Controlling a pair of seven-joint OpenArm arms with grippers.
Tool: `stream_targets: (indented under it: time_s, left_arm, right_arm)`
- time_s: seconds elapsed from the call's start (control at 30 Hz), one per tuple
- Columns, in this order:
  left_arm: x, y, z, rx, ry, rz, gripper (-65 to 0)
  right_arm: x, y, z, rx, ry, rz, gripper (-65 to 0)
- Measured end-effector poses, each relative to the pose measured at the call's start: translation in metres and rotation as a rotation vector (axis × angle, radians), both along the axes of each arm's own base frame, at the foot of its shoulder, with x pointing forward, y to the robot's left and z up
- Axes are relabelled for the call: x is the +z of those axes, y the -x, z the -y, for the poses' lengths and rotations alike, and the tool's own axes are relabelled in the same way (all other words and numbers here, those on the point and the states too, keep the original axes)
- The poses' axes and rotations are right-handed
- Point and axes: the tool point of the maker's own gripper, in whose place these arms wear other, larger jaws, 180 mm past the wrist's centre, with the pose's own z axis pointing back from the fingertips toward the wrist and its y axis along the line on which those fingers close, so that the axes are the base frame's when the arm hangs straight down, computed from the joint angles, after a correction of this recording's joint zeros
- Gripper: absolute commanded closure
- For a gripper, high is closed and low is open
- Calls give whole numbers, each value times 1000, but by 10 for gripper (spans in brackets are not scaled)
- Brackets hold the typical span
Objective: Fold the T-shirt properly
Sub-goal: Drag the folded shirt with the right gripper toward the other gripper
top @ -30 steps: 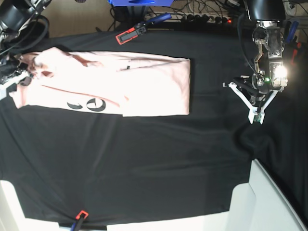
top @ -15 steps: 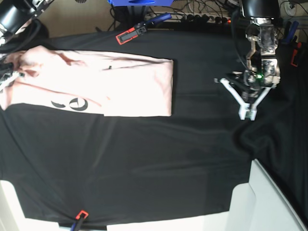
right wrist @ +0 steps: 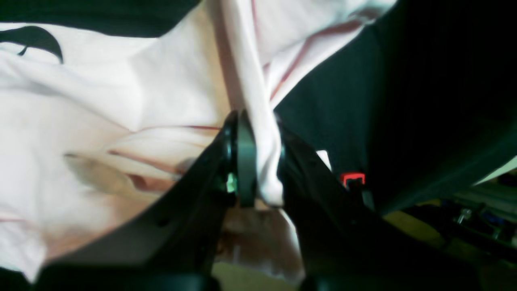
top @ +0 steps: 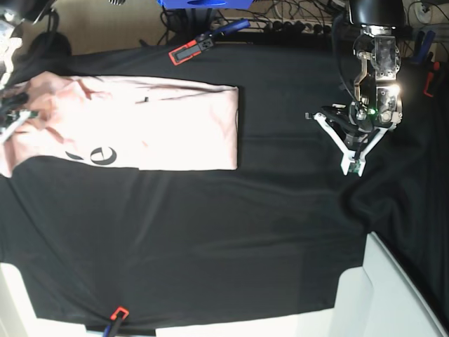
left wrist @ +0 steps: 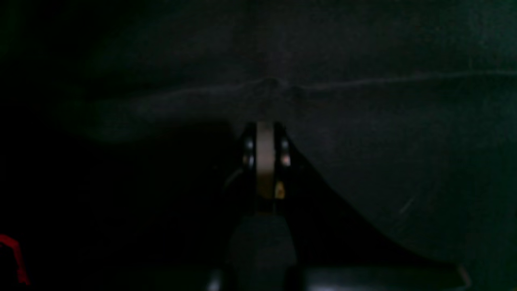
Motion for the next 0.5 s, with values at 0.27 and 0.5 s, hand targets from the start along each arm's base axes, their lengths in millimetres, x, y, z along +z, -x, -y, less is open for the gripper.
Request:
stream_targets:
  time_s: [0.27, 0.5]
  left_arm:
    - [-26, 18, -7, 28, 6, -87, 0]
    - [-22, 18, -31, 30, -40, -92, 0]
  right_arm:
    - [26, -11, -51, 81, 56, 82, 0]
    - [31, -18, -100, 153, 32, 107, 0]
